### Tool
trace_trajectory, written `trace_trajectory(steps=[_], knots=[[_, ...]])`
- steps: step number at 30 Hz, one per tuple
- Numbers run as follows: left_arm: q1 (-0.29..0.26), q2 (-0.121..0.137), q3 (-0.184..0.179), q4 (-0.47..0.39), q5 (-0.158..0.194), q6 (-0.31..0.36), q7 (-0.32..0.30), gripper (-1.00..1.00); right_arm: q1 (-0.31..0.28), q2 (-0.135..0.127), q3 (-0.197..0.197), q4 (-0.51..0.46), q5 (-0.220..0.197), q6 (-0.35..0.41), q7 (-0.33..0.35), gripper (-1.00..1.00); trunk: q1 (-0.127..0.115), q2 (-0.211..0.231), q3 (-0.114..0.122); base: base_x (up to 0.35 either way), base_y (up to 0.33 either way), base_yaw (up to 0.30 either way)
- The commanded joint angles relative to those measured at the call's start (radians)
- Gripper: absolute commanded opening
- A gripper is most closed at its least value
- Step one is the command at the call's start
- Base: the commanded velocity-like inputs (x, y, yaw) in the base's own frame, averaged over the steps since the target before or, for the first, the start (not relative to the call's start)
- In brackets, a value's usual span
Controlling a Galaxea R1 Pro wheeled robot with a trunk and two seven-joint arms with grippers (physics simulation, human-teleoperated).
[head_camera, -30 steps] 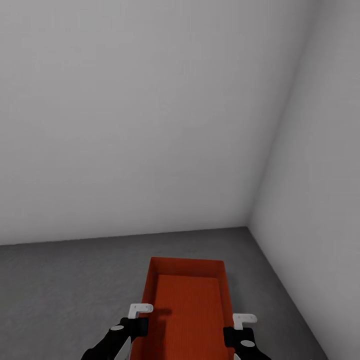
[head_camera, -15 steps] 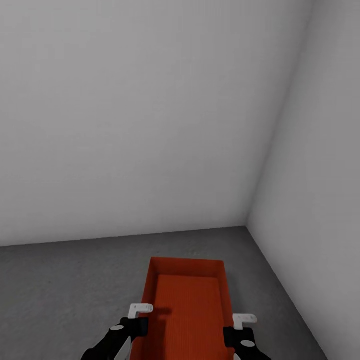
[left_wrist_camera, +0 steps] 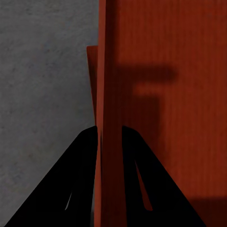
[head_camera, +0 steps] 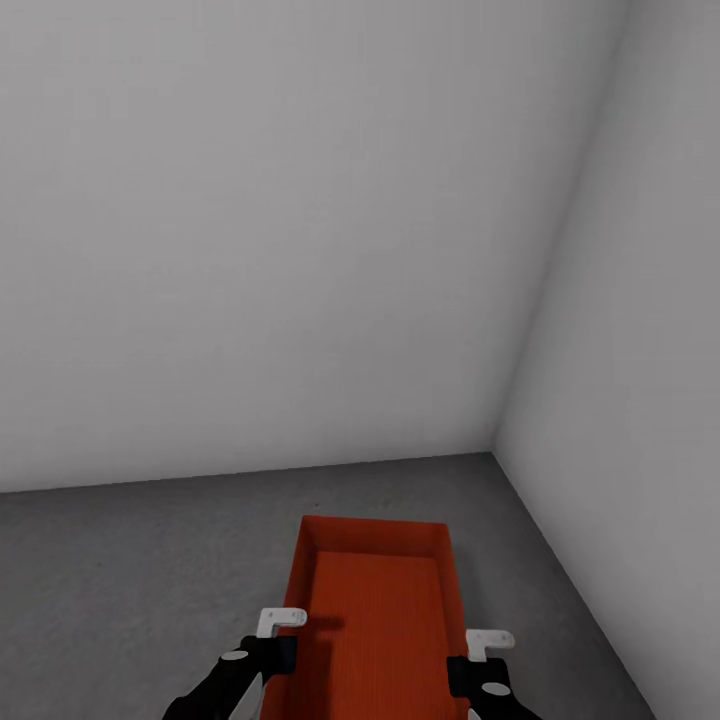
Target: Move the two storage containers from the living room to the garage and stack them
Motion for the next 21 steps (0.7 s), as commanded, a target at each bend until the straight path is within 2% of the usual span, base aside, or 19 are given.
trace_trajectory(steps=[1,21], knots=[[-0.001,0.001,0.01,-0.002,-0.016,0.007,0.016,-1.0,-0.001,-0.018,0.001,0.0,0.002,-0.003,-0.013,-1.0,0.0,-0.002,-0.002,0.0,0.0,0.0],[-0.001,0.001,0.01,-0.002,-0.014,0.009,0.016,-1.0,-0.001,-0.018,0.002,0.0,0.002,-0.002,-0.013,-1.0,0.0,-0.002,-0.002,0.0,0.0,0.0]])
